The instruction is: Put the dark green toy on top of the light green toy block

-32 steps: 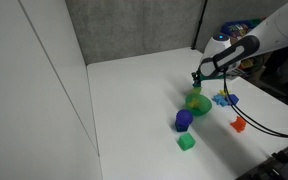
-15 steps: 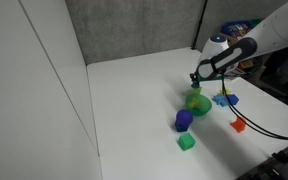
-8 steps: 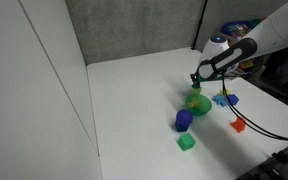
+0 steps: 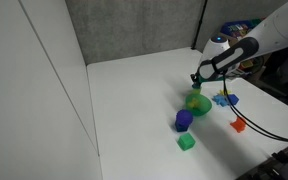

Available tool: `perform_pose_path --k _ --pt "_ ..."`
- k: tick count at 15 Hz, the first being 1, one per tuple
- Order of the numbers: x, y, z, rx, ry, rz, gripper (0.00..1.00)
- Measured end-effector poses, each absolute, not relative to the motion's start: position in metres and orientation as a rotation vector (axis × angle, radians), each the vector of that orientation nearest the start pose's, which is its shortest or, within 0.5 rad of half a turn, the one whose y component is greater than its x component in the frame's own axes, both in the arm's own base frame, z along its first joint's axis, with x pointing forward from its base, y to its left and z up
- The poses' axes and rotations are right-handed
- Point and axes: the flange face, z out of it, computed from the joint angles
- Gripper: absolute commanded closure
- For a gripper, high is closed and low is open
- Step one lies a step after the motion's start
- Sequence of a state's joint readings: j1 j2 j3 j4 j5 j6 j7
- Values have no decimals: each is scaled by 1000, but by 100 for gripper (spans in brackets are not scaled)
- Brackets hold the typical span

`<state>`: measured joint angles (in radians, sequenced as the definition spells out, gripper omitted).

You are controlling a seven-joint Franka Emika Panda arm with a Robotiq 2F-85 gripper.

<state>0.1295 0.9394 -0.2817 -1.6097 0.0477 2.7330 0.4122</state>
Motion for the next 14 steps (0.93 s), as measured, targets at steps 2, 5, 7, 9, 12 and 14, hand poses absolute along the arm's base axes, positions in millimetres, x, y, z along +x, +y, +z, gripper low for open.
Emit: perform_pose_path --k 2,5,7,9,12,14 --pt "690 -79 112 -3188 766 -383 23" --pt "685 -77 122 -3181 770 -381 1" --pt "684 -74 136 -3169 771 -391 0" --pt "685 -69 154 -3152 768 -404 0" --pt "686 -58 185 -3126 759 -393 0" --pt "684 -48 204 -3111 746 -372 0"
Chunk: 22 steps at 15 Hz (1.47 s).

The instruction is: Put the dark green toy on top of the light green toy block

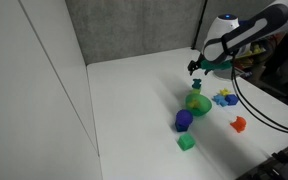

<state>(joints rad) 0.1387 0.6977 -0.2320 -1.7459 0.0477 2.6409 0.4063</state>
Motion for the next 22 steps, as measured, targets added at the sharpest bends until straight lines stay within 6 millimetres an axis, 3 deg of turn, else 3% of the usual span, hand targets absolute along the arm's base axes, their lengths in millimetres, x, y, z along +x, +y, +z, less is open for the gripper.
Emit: perform_pose_path --k 8,15,22 --pt "650 -14 263 -3081 615 -263 0" --pt "605 -13 306 -3079 518 -169 0" --pt "564 -10 376 -3089 468 -108 0"
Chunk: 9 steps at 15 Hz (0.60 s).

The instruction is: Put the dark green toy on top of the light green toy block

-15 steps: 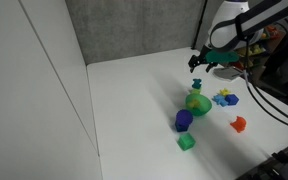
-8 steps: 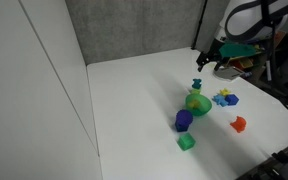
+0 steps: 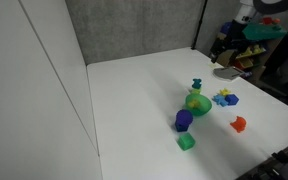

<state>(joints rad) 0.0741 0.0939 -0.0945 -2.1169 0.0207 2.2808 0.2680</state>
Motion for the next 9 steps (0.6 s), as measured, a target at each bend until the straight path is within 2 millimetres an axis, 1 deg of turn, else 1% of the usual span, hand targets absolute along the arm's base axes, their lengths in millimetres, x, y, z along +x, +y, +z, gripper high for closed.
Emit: perform_pose_path --k 4,9 --pt "541 -8 416 -3117 430 -69 0" --pt "510 -9 456 -3162 387 -27 0"
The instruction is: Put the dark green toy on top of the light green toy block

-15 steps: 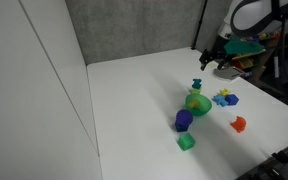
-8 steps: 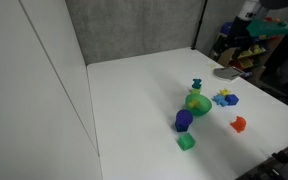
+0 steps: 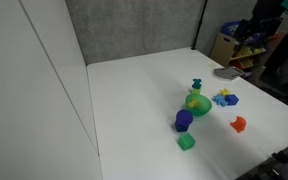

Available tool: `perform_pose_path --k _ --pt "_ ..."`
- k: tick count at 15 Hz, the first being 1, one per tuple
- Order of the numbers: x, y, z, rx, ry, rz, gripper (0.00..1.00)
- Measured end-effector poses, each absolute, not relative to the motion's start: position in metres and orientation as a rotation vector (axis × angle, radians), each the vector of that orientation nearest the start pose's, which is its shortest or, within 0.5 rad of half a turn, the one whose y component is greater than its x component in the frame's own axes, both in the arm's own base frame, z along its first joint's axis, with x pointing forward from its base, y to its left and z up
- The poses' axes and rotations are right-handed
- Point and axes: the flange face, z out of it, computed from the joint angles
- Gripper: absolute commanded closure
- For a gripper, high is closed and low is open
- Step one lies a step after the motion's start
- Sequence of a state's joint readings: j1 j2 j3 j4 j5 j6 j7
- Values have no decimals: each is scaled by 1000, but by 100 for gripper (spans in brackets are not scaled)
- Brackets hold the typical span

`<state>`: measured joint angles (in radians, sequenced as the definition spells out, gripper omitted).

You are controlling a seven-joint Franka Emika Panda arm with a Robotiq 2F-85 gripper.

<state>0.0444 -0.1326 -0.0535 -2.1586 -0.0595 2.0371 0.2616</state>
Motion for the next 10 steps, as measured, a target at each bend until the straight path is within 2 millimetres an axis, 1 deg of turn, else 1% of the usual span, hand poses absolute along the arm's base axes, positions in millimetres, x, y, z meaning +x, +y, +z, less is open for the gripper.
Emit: perform_pose_path --k 2,5,10 --pt "501 -11 467 -3170 371 -10 0" --pt "492 -19 475 -3173 361 15 0" --pt "493 -18 473 -3176 356 24 0"
